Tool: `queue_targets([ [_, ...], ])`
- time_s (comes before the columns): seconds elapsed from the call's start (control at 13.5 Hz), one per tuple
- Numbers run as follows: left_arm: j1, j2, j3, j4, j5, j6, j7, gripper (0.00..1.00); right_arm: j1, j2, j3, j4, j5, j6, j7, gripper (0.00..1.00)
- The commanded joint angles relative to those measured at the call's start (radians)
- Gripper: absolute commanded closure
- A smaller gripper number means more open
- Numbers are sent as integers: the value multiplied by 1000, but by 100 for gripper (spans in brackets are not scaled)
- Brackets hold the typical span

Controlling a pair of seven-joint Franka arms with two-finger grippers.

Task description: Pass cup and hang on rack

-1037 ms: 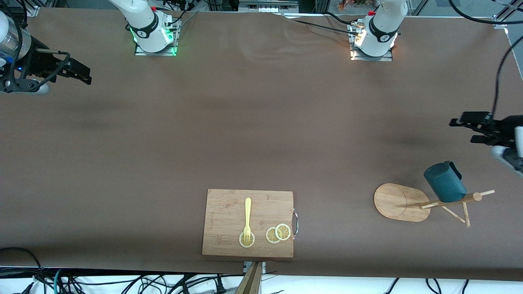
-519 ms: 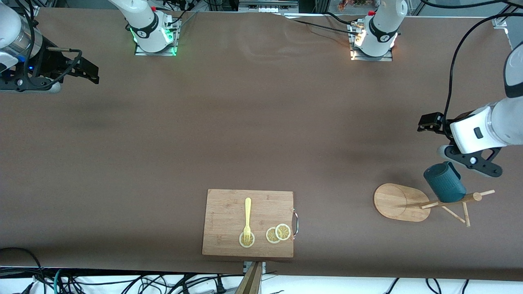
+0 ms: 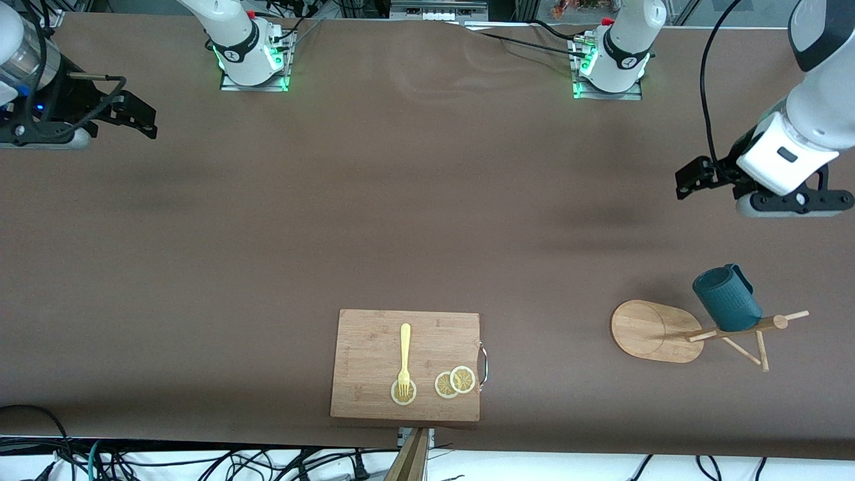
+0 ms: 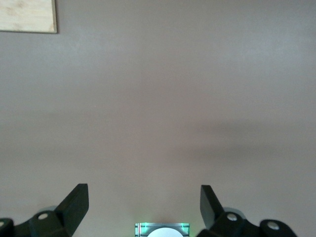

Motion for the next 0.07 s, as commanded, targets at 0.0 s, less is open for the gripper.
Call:
queue_targets([
  [0.0, -16, -28, 23, -51, -25, 33, -16, 0, -6, 23, 3, 47, 5, -8, 0, 0],
])
